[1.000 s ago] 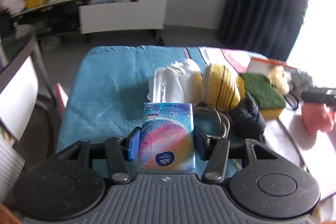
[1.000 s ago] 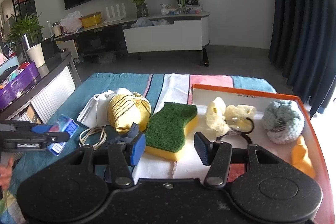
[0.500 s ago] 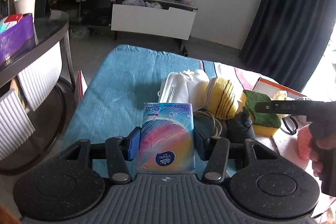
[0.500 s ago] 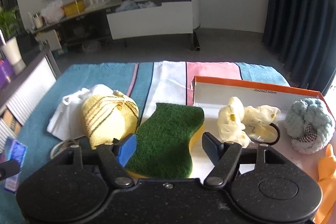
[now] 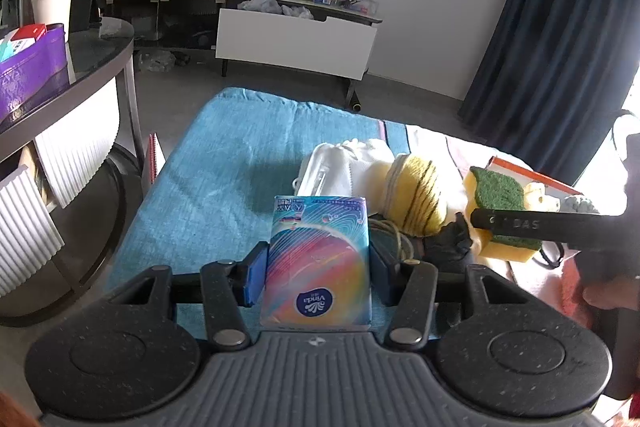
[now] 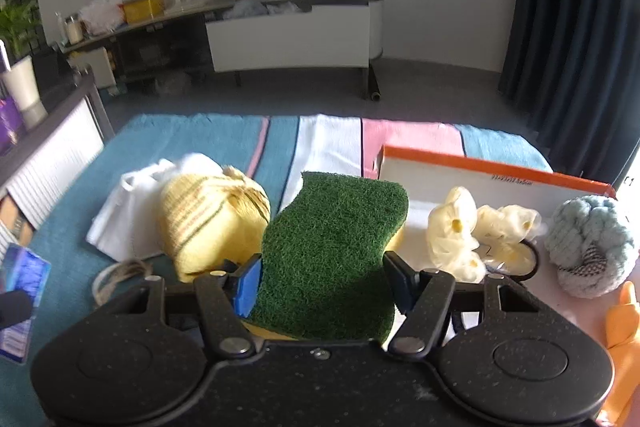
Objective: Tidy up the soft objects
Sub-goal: 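Grasp the green-and-yellow sponge with the right gripper while the left holds the tissue packet, then carry the tissue packet with the left gripper while the right carries the sponge to the box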
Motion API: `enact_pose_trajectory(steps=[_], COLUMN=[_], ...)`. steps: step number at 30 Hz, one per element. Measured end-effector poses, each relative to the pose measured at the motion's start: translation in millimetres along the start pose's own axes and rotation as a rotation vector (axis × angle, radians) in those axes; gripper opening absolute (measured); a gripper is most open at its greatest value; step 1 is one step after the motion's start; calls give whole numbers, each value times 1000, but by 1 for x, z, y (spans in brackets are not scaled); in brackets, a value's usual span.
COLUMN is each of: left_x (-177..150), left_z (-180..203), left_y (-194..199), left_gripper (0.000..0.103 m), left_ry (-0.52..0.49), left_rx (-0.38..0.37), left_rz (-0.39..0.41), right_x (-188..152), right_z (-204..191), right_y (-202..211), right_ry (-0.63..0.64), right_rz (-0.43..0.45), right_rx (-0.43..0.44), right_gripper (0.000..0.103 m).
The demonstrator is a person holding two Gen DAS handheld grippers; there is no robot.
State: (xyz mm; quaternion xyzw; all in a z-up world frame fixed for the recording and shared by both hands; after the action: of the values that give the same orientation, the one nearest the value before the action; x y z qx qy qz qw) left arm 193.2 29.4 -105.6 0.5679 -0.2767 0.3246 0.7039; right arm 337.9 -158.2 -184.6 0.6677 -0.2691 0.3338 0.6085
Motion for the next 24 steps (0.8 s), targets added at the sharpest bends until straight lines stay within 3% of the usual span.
enact_pose_trajectory(steps=[11,24], left_x=[6,-5], left_z=[20,44], left_y=[20,46], left_gripper=[53,53], left_ry=[-1,-28], left_rx=[21,28], left_rz=[35,43], right_x=[-11,-35], right_z=[-10,-28], right_y=[77,131], right_ry=[27,79], right_rz=[73,94], right_rx=[85,126], right_gripper=[76,76])
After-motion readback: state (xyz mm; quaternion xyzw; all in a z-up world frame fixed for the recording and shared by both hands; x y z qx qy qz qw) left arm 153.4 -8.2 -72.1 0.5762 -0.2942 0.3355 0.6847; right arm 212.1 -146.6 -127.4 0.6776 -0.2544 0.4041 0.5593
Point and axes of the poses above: each gripper's, at about its wrist camera, not at the fingertips, and y roughly against the way its jaws point, z to its right, x to its top, the point moved 10 cm from there along -y, roughly the way its jaws point, and after that the axes turned 1 degree about y, right-handed, at the moved point
